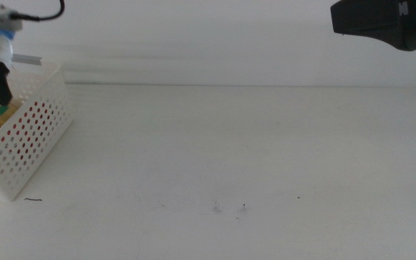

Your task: Use arms to grab the bottles and put them into the dustbin to the left of the table.

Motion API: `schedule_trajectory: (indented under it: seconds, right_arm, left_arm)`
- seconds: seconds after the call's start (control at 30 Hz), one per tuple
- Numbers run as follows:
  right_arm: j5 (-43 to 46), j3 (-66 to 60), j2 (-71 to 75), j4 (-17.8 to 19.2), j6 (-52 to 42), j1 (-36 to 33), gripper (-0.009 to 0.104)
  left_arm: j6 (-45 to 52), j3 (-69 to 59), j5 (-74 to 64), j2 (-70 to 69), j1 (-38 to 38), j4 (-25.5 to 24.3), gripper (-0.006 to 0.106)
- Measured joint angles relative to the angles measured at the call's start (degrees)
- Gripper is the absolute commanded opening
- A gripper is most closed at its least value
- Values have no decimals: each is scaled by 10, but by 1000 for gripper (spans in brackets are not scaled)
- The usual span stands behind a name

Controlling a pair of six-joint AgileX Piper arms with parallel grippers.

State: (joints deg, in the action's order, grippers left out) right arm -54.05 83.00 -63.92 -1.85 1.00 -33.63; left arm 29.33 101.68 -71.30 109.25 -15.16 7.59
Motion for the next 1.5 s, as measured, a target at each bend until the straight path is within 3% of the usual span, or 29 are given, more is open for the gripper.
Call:
schedule_trajectory:
  seconds: [0.37,0.47,0.6,0.8,1.23,1.5]
  right_arm:
    - [0,0,0,0,0,0,77]
    - [0,0,0,0,0,0,77]
    - [0,0,0,0,0,0,77]
    - [0,0,0,0,0,0,77]
    - [0,0,0,0,0,0,77]
    - [0,0,0,0,0,0,77]
  left_arm:
    - [21,0,12,67,-2,13,-2]
    - [21,0,23,76,-2,2,5]
    - [22,0,34,79,-3,-9,29]
    - [22,0,41,79,-9,-15,94]
    - [-55,-18,20,-49,0,-8,94]
    - [-94,-182,133,-291,137,16,94]
